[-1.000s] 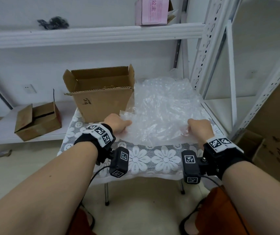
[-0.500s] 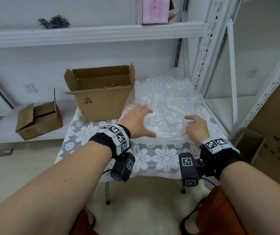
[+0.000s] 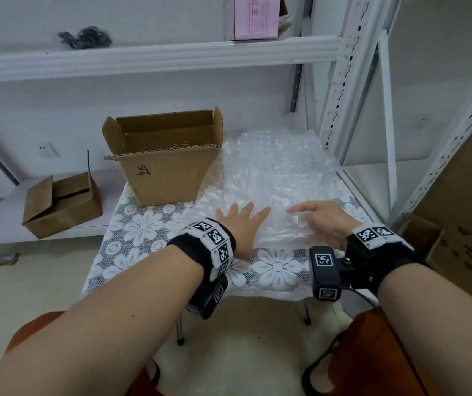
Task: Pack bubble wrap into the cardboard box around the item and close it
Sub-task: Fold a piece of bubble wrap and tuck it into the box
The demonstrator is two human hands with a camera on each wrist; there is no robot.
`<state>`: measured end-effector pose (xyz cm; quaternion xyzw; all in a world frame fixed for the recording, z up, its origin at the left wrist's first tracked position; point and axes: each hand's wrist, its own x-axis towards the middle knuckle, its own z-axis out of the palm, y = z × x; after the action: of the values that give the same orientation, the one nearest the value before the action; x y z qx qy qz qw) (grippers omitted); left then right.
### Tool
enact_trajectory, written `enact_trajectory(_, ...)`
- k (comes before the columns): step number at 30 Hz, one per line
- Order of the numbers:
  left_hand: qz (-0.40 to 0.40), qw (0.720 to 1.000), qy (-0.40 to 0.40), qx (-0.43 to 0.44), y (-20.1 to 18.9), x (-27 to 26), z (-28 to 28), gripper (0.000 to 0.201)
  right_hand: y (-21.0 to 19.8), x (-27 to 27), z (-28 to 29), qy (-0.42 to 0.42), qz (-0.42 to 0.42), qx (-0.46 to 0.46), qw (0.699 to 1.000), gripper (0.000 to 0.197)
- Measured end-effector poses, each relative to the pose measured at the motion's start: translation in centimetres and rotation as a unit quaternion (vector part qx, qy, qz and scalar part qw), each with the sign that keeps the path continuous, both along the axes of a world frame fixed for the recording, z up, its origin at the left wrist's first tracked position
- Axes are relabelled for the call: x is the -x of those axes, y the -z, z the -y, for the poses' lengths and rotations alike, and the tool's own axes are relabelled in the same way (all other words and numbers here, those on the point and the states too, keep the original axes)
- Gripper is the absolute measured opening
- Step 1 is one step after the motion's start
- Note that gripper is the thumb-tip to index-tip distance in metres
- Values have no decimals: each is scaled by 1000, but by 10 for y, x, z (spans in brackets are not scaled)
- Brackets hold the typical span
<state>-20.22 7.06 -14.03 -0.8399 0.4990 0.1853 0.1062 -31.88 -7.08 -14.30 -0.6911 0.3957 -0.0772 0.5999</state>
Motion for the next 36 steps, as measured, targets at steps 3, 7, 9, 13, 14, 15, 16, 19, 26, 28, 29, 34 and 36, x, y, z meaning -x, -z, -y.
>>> enact_trajectory(3, -19, 1000, -18, -9, -3, 2, 2, 104, 4, 1, 9, 18, -10, 52, 998, 44)
enact_trajectory(7, -51, 998, -29, -22, -18, -2, 5, 77, 1, -1, 12, 84, 50, 209, 973, 41)
enact_trajectory(9, -32, 998, -14, -43, -31, -8, 6, 50, -10, -1, 9, 26, 96, 244, 964, 46)
enact_trajectory(13, -9, 997, -42, -70, -50, -20, 4, 38, -32, 3, 0, -201, 53, 219, 953, 77)
enact_trajectory(14, -11, 996, -52, -69, -53, -23, 2, 39, -32, 3, 0, -244, 10, 228, 943, 85)
enact_trajectory(15, -12, 996, -59, -65, -56, -26, 0, 39, -31, 3, -1, -280, -42, 244, 928, 91)
enact_trajectory(16, -14, 996, -63, -62, -58, -27, -2, 39, -28, 2, -1, -304, -100, 266, 909, 96)
enact_trajectory(19, -19, 995, -69, -68, -58, -31, -9, 41, -14, 0, 0, -275, -197, 333, 880, 86)
enact_trajectory(26, -65, 992, -99, 51, -55, -53, -34, 60, -20, -3, -4, -60, 58, 152, 985, 7)
enact_trajectory(28, -104, 978, -153, 100, -57, -66, -47, 60, -18, -4, -2, -1, 99, 129, 987, 13)
enact_trajectory(29, -124, 964, -191, 137, -55, -75, -53, 55, -16, -5, -1, 25, 104, 125, 986, 15)
enact_trajectory(34, -301, 824, -347, 331, -44, -102, -77, 55, -8, -15, -1, 142, 114, 77, 980, 16)
enact_trajectory(36, -370, 764, -384, 363, -34, -102, -84, 48, -3, -19, -1, 176, 119, 53, 976, 12)
